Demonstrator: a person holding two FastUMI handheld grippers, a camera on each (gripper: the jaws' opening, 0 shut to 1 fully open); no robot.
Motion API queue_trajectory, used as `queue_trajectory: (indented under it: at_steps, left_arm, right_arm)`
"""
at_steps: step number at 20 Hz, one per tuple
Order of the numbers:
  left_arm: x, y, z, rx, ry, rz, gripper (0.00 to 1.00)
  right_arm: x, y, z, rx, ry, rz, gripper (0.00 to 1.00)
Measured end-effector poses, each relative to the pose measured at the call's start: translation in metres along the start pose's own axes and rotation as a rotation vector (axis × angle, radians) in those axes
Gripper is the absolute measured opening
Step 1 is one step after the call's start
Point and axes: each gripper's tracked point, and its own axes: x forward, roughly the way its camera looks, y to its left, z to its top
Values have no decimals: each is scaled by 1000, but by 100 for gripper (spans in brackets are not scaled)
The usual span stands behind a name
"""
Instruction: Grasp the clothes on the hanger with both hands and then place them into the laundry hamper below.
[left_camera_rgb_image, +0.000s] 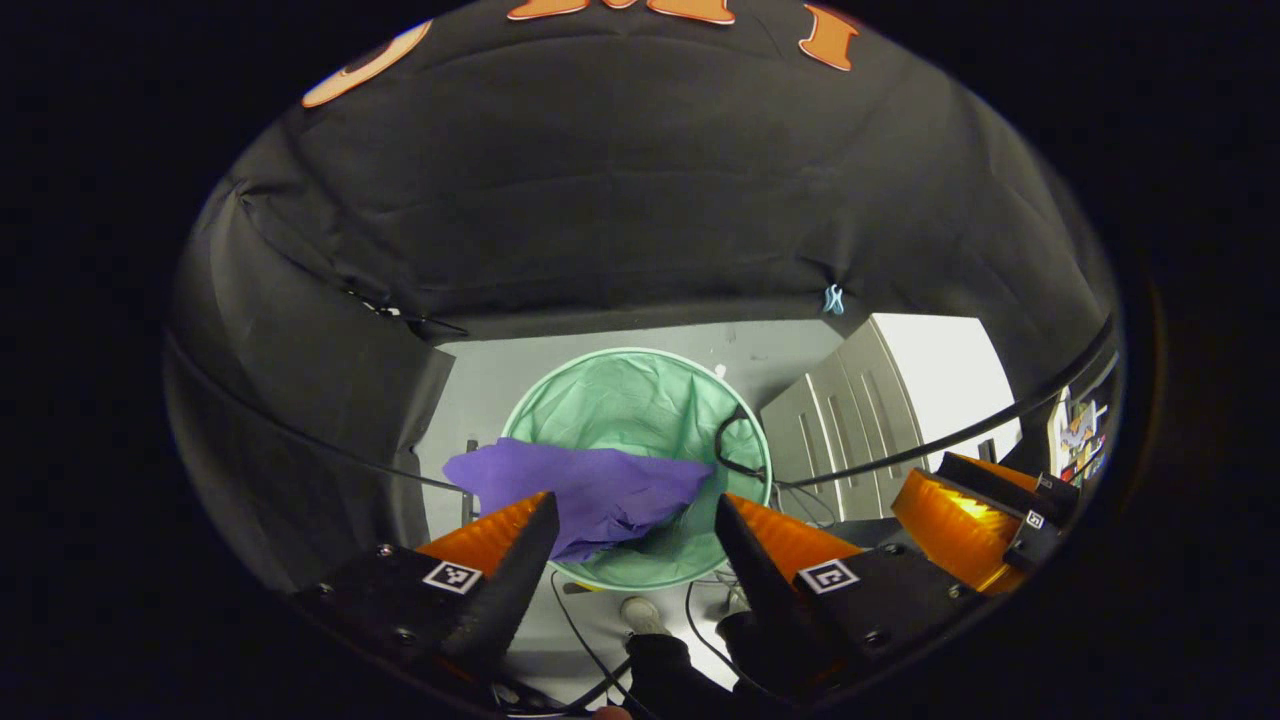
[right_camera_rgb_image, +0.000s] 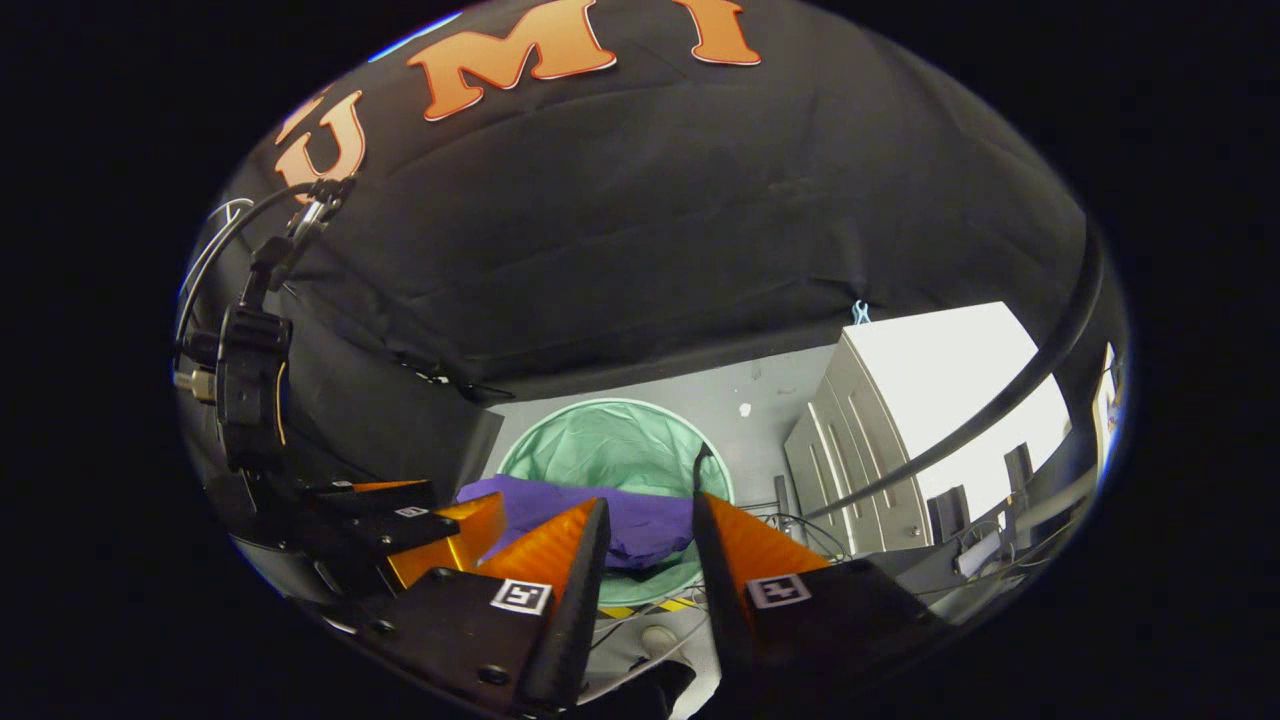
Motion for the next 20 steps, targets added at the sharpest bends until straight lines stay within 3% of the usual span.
queue_trajectory:
  at_steps: [1, 2, 3, 5, 11, 20]
  left_arm:
    - [-8, 5, 4, -4, -24, 7, 97]
    - [-15, 8, 7, -13, -49, 11, 97]
    - [-24, 11, 12, -33, -71, 12, 97]
    - [-41, 15, 20, -89, -123, 13, 97]
    - [-120, 58, 61, -122, -306, 48, 97]
    - [-213, 99, 56, -172, -479, 121, 97]
  right_arm:
    - [-5, -6, 3, -2, -23, -5, 62]
    - [-11, -9, 7, -4, -46, -12, 64]
    - [-20, -13, 10, -6, -63, -28, 74]
    - [-34, -13, 21, -9, -107, -31, 100]
    - [-81, 6, 58, -69, -238, -2, 98]
    - [-146, 54, 108, -163, -424, 83, 98]
